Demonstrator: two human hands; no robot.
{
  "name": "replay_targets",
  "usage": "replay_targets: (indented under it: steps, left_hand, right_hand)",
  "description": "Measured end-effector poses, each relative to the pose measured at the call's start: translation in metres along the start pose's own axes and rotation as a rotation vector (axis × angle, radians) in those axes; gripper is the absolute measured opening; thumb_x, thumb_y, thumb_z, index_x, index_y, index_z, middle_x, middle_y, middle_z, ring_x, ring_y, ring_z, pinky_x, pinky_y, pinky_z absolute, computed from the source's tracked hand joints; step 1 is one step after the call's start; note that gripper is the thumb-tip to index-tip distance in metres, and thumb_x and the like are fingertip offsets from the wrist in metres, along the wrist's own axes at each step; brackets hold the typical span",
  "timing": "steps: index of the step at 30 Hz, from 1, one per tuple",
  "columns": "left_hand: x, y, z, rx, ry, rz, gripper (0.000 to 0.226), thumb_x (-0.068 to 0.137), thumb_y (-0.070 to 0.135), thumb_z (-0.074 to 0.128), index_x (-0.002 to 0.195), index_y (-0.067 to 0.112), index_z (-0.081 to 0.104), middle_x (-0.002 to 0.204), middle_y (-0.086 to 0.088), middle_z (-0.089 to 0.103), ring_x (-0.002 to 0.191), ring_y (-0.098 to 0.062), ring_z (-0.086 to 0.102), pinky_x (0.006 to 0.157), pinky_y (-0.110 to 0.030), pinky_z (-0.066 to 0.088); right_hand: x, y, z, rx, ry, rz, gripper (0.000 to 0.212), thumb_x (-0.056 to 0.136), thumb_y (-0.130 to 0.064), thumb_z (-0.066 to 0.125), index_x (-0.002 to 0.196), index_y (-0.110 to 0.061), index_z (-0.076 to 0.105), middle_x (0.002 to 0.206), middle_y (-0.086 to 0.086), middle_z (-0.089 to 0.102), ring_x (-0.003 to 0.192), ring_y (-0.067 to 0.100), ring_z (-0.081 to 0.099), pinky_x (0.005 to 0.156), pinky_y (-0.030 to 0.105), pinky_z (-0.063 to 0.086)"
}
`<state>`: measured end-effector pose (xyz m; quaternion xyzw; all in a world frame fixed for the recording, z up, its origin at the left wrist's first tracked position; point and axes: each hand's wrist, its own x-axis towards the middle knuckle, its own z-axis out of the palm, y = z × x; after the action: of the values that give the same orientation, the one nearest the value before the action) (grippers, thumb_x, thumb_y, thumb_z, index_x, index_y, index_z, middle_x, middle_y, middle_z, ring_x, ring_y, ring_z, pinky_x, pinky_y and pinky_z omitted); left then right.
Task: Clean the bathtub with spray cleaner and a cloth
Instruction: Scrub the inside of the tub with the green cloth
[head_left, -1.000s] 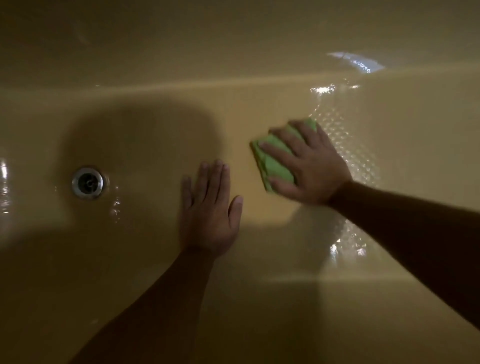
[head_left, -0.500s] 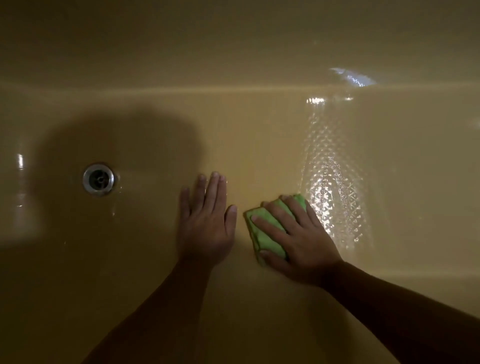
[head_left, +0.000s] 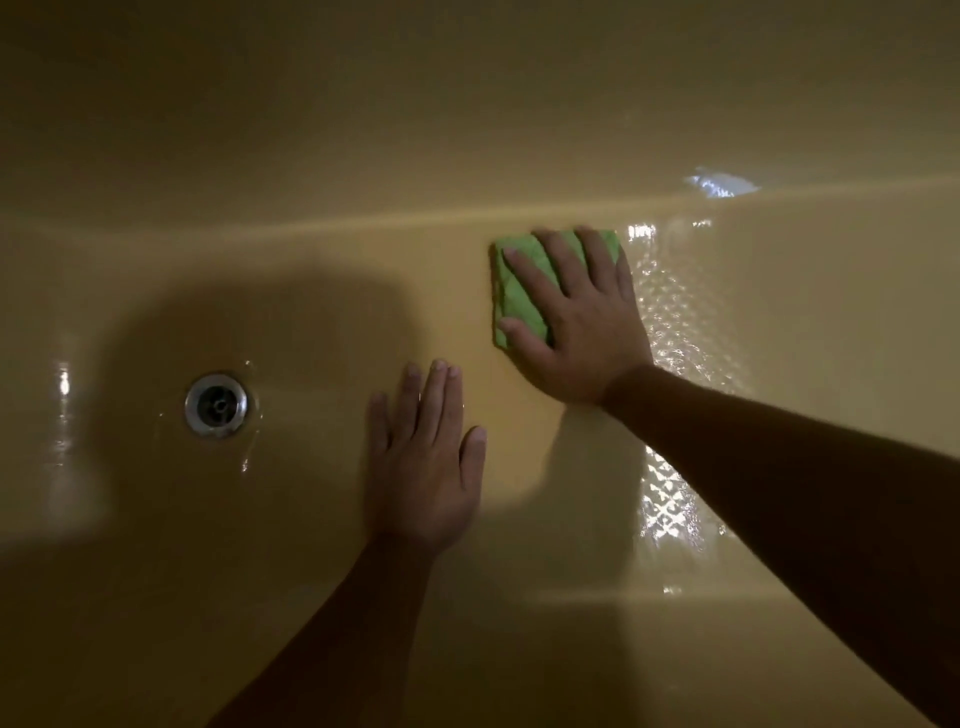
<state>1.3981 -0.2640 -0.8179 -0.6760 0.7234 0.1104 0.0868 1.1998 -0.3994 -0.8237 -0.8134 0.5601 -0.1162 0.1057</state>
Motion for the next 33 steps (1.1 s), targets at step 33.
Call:
replay_targets:
  steps: [33]
  left_hand:
    - [-0.055, -0.070, 0.004, -0.095, -0.079, -0.139, 0.069, 0.108, 0.054, 0.014, 0.166, 0.017, 0.007, 0.173, -0.001, 0.005, 0.160, -0.020, -0.006, 0.128, -0.055, 0.011]
  right_hand:
    - [-0.159, -0.084, 0.000, 0.047, -0.297, -0.283, 0.072, 0.097, -0.069, 0.044, 0.160, -0.035, 0.036, 0.163, 0.005, 0.039, 0.150, 0.041, 0.031, 0.121, 0.065, 0.023]
